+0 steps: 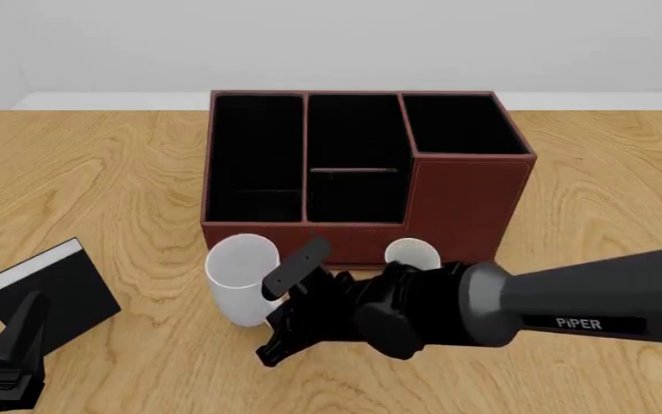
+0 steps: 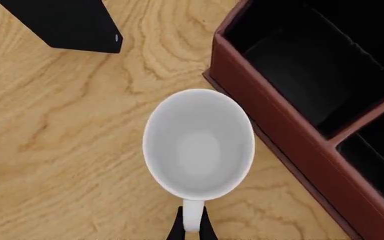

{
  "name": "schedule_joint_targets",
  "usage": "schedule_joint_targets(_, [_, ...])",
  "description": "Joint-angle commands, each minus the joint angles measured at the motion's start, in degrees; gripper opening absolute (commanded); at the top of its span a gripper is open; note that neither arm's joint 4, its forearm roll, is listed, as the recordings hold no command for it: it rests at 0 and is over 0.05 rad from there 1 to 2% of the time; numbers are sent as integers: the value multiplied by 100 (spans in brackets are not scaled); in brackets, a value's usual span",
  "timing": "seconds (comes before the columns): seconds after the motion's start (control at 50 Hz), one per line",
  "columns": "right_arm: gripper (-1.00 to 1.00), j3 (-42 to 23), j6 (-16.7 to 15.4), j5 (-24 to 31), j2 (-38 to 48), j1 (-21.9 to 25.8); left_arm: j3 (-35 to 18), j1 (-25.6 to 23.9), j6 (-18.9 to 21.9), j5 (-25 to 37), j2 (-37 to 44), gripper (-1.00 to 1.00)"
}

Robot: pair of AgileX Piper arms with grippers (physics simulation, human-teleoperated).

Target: Pick up the white mug and place it to the right of the caddy.

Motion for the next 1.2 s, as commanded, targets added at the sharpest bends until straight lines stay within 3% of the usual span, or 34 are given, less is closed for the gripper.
schedule_joint_targets(0.02, [-100,17,-143,47,-170,-23,0,0,0,0,0,100])
schedule_joint_targets(0.4, [-100,160,-646,153,-557,-126,0,0,0,0,0,100])
schedule_joint_targets(0.66, [-100,221,-825,273,-899,-173,0,0,0,0,0,100])
schedule_joint_targets(1.2, [-100,492,-1380,710,-2150,-482,0,0,0,0,0,100])
